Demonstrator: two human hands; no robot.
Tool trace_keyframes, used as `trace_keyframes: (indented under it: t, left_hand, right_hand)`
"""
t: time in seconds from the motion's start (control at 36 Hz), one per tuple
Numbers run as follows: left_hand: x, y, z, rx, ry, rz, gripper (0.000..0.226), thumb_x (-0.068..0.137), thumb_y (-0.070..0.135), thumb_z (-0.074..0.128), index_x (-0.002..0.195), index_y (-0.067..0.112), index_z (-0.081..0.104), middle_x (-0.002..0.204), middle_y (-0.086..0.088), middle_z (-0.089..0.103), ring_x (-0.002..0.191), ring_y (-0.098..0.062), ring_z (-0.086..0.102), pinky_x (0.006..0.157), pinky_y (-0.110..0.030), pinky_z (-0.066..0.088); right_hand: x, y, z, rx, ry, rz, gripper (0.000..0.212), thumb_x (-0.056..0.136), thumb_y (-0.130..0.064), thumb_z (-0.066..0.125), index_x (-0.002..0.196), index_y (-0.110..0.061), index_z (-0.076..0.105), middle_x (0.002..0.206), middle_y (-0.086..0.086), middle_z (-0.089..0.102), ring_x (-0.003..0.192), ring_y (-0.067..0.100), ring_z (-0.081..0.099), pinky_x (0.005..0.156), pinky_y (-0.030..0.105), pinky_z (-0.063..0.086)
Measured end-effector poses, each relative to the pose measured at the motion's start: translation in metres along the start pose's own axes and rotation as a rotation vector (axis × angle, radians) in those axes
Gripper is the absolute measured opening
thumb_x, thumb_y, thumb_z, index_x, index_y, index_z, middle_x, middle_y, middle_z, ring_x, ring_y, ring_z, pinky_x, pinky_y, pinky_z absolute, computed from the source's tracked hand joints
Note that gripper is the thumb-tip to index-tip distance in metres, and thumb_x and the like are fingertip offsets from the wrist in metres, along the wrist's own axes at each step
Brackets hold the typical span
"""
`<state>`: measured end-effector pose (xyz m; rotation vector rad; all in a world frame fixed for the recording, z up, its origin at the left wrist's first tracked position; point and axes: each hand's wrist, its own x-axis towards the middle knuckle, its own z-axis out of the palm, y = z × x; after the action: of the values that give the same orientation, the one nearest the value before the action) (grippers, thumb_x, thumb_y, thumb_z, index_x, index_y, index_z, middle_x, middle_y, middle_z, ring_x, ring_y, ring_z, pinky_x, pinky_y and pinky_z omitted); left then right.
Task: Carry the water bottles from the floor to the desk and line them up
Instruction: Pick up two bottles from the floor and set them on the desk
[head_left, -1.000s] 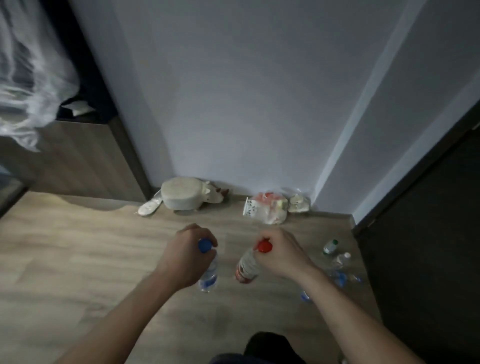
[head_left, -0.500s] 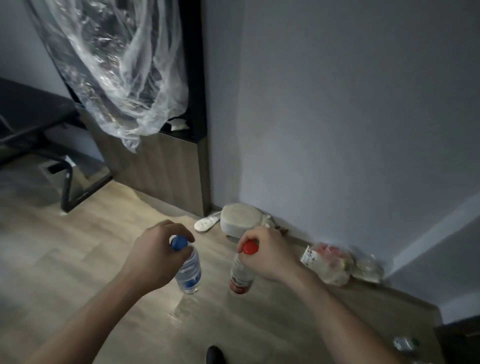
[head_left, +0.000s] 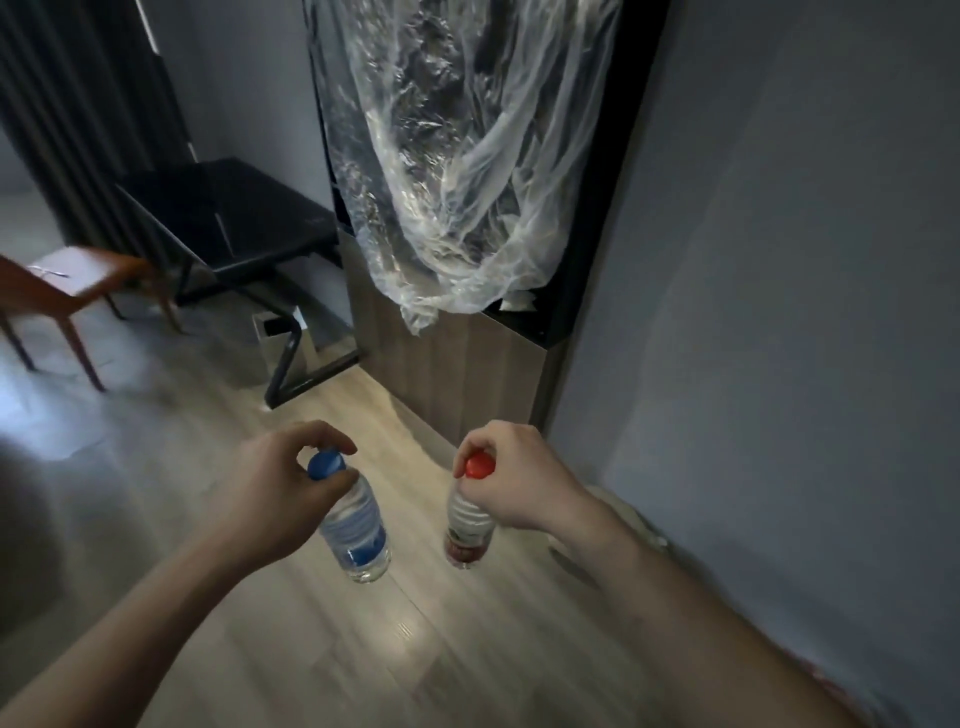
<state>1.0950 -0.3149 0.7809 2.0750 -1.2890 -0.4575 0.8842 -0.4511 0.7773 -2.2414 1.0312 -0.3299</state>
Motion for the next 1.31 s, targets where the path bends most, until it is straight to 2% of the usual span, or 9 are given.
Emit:
trace_keyframes:
  t: [0.08, 0.14, 0.31, 0.42, 0.53, 0.72, 0.97, 1.22, 1.31]
  left_hand:
    - [0.029, -0.024, -0.028, 0.018, 0.037, 0.008, 0.02, 0.084, 0.024, 0.077, 0.097, 0.035, 0.067, 0.104, 0.013, 0.066, 0.085, -0.009, 0.065, 0.073, -0.027, 0.055]
    - [0.049, -0.041, -0.048, 0.012, 0.047, 0.015, 0.02, 0.084, 0.023, 0.077, 0.095, 0.035, 0.066, 0.102, 0.013, 0.065, 0.084, -0.009, 0.065, 0.072, -0.03, 0.058]
    - [0.109, -0.102, -0.108, 0.022, 0.092, 0.053, 0.019, 0.082, 0.028, 0.078, 0.094, 0.038, 0.067, 0.1, 0.02, 0.063, 0.085, -0.006, 0.066, 0.076, -0.037, 0.061]
    - [0.152, -0.131, -0.145, 0.002, 0.096, 0.083, 0.018, 0.082, 0.026, 0.078, 0.095, 0.034, 0.069, 0.099, 0.019, 0.066, 0.086, -0.004, 0.066, 0.078, -0.033, 0.061]
    - [0.196, -0.159, -0.177, -0.003, 0.104, 0.088, 0.017, 0.082, 0.026, 0.079, 0.095, 0.033, 0.07, 0.093, 0.019, 0.067, 0.083, 0.0, 0.066, 0.076, -0.028, 0.061]
    - [0.276, -0.21, -0.214, -0.02, 0.115, 0.086, 0.014, 0.082, 0.027, 0.078, 0.091, 0.035, 0.07, 0.09, 0.019, 0.067, 0.081, -0.002, 0.067, 0.075, -0.032, 0.062]
    - [0.391, -0.275, -0.243, -0.012, 0.071, 0.032, 0.017, 0.081, 0.027, 0.079, 0.088, 0.038, 0.067, 0.091, 0.02, 0.067, 0.085, -0.002, 0.067, 0.075, -0.032, 0.062]
    - [0.493, -0.335, -0.297, -0.008, 0.135, -0.033, 0.015, 0.085, 0.026, 0.076, 0.091, 0.036, 0.067, 0.09, 0.019, 0.067, 0.079, -0.003, 0.067, 0.071, -0.022, 0.06]
    - [0.517, -0.358, -0.321, -0.029, 0.176, -0.05, 0.015, 0.086, 0.023, 0.076, 0.091, 0.035, 0.068, 0.09, 0.018, 0.068, 0.076, -0.003, 0.066, 0.069, -0.018, 0.056]
  right_hand:
    - [0.046, -0.022, 0.015, 0.005, 0.014, -0.015, 0.014, 0.077, -0.016, 0.069, 0.078, -0.028, 0.075, 0.092, -0.012, 0.063, 0.093, 0.006, 0.058, 0.069, 0.012, 0.041]
    - [0.074, -0.04, 0.026, 0.013, 0.029, -0.021, 0.013, 0.076, -0.016, 0.07, 0.078, -0.028, 0.076, 0.089, -0.012, 0.066, 0.089, 0.004, 0.06, 0.065, 0.009, 0.041]
    - [0.148, -0.095, 0.057, 0.011, 0.08, -0.007, 0.012, 0.074, -0.017, 0.072, 0.077, -0.028, 0.076, 0.081, -0.014, 0.068, 0.085, 0.001, 0.062, 0.065, 0.011, 0.043]
    - [0.195, -0.125, 0.077, 0.029, 0.134, 0.02, 0.012, 0.071, -0.024, 0.074, 0.074, -0.035, 0.074, 0.08, -0.016, 0.07, 0.084, 0.001, 0.063, 0.071, 0.022, 0.052]
    - [0.237, -0.152, 0.092, 0.062, 0.161, 0.035, 0.011, 0.07, -0.023, 0.075, 0.074, -0.034, 0.073, 0.08, -0.016, 0.07, 0.08, 0.0, 0.063, 0.066, 0.018, 0.049]
    - [0.327, -0.184, 0.109, 0.065, 0.143, 0.013, 0.014, 0.07, -0.023, 0.074, 0.076, -0.036, 0.072, 0.075, -0.016, 0.069, 0.079, 0.001, 0.064, 0.07, 0.024, 0.054]
    - [0.476, -0.208, 0.144, 0.028, 0.043, -0.085, 0.013, 0.074, -0.022, 0.073, 0.079, -0.034, 0.072, 0.082, -0.019, 0.068, 0.084, 0.002, 0.063, 0.075, 0.026, 0.054]
    - [0.638, -0.255, 0.168, -0.021, -0.073, -0.219, 0.019, 0.078, -0.02, 0.074, 0.073, -0.037, 0.066, 0.083, -0.018, 0.067, 0.084, 0.001, 0.062, 0.074, 0.024, 0.053]
    - [0.685, -0.28, 0.182, -0.033, -0.096, -0.25, 0.016, 0.076, -0.021, 0.07, 0.073, -0.036, 0.068, 0.081, -0.018, 0.068, 0.082, 0.005, 0.064, 0.075, 0.03, 0.057]
